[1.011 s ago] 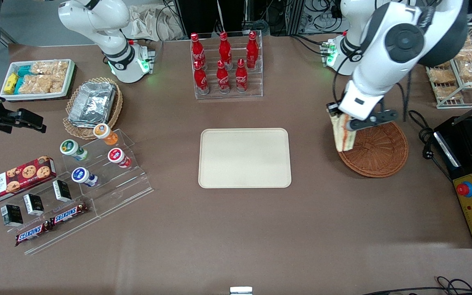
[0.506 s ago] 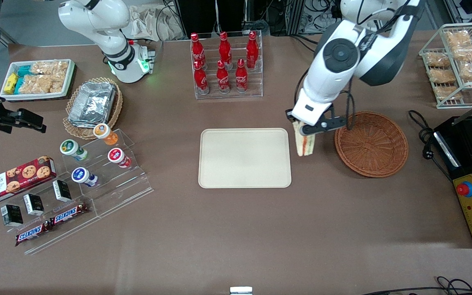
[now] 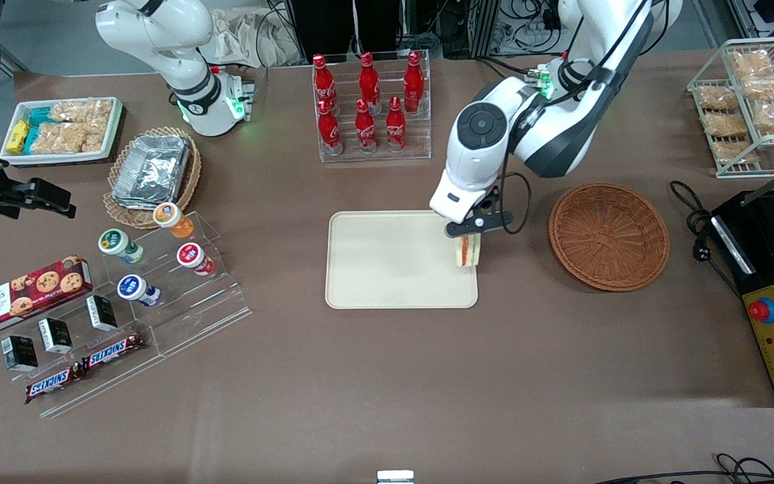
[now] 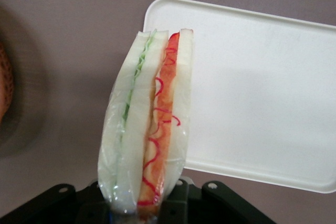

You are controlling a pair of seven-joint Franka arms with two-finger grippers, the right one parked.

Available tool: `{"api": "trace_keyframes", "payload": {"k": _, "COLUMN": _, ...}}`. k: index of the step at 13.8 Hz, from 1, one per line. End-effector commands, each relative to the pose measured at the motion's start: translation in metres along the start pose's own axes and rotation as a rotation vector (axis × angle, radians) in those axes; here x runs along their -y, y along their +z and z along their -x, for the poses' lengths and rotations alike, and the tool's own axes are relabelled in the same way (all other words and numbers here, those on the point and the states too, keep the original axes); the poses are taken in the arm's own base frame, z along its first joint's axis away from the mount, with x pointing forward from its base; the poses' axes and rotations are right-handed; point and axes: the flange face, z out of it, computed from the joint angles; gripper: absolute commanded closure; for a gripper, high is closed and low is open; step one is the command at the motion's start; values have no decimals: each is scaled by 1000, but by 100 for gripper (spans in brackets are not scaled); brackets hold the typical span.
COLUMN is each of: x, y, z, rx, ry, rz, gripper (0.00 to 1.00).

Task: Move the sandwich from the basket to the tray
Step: 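Carry the sandwich over the white tray with the left gripper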

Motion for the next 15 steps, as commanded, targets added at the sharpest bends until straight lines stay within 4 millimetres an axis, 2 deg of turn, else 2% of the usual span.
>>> {"api": "trace_keyframes", "payload": {"k": 1, "x": -14, "y": 26, "z": 1, "rx": -17, "ry": 33, "rz": -1, "gripper": 73}}
{"api": "trace_keyframes", "payload": {"k": 6, "x": -18, "y": 75, "z": 9, "rx": -14, "ry": 82, "rz": -29, "gripper": 73}}
{"api": "trace_keyframes", "payload": {"k": 11, "x": -7, "y": 124, "z": 19, "rx": -14, "ry": 126, "rz": -45, "gripper": 73}}
{"api": "trace_keyframes", "payload": {"k": 14, "x": -4, "y": 136, "z": 15, "rx": -14, "ry": 113, "rz": -61, "gripper": 73}}
{"api": "trace_keyframes", "payload": {"k": 15, "x": -4, "y": 137, "z": 15, "rx": -13, "ry": 109, "rz": -61, "gripper": 69}}
